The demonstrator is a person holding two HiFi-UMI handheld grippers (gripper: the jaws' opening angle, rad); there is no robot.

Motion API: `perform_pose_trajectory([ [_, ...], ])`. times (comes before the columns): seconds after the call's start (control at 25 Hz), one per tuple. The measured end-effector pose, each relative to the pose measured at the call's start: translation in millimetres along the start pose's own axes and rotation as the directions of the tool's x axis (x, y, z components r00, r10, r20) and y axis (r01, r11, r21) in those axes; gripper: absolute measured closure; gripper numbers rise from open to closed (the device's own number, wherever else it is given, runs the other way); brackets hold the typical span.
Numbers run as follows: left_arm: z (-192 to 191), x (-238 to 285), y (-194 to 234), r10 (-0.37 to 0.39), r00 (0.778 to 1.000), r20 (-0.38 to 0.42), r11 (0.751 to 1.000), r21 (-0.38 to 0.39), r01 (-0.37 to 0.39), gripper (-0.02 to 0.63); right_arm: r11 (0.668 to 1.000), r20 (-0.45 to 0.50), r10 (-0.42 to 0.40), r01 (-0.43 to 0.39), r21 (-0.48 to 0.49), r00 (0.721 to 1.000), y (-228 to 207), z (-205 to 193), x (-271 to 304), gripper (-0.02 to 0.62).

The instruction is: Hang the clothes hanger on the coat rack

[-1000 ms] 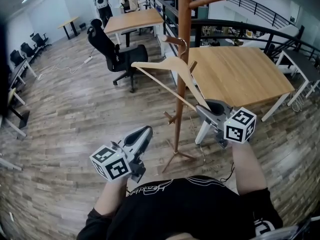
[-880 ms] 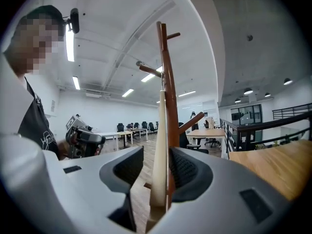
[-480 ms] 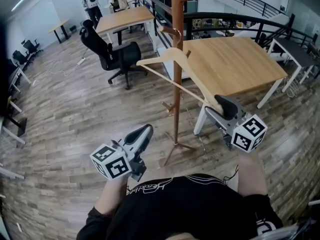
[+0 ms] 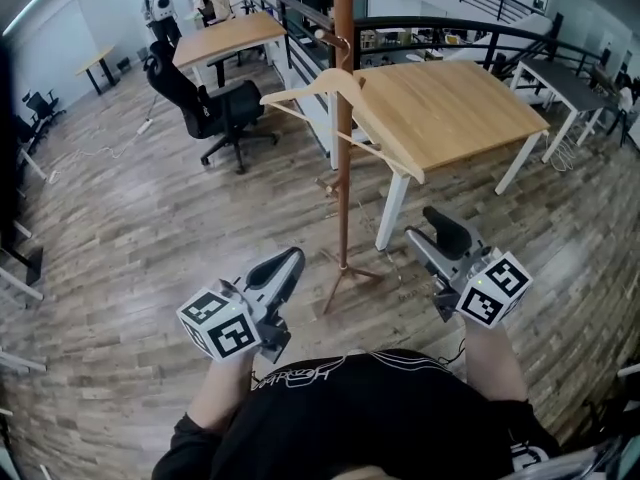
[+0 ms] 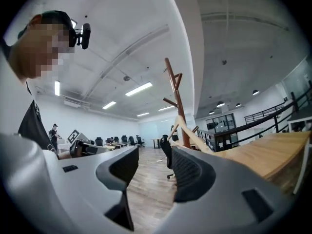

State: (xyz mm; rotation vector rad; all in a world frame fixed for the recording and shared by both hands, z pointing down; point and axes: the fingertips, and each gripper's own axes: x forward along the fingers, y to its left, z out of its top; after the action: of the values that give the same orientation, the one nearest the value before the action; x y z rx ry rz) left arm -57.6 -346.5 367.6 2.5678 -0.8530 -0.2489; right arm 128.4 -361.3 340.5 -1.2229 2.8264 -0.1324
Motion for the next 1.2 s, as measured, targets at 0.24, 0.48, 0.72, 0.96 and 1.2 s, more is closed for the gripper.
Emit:
perform_pose_trajectory([
  [0.24, -22, -35, -29, -0.047, 0.999, -0.020, 0.999, -0.006, 0.047, 0.592, 0.998, -0.033, 0.051, -0.049, 0.043, 0.998, 71, -32, -31, 0.496],
  [0.48, -48, -60, -65, -0.094, 0.995, -0.044, 0.995, -0.029, 0.093, 0.592, 0.991, -0.062, 0.087, -0.080, 0.111, 0.994, 135, -62, -65, 0.535],
  [0.72, -72, -80, -86, -0.124, 0.990, -0.066, 0.991, -0.053, 0.121, 0.592, 0.974, -0.057, 0.125, -0.112, 0.195, 0.991, 178, -81, -91, 0.548],
  [0.96, -81, -88, -101, -0.140, 0.988, -0.072, 0.989, -0.067, 0.135, 0.592, 0.974, -0.084, 0.131, -0.113, 0.198, 0.988, 196, -87, -106, 0.555],
  [1.2, -79, -84, -113, -0.134, 0.989, -0.060, 0.989, -0.062, 0.131, 0.592, 0.971, -0.107, 0.170, -0.148, 0.188, 0.980, 200, -86, -108, 0.555],
])
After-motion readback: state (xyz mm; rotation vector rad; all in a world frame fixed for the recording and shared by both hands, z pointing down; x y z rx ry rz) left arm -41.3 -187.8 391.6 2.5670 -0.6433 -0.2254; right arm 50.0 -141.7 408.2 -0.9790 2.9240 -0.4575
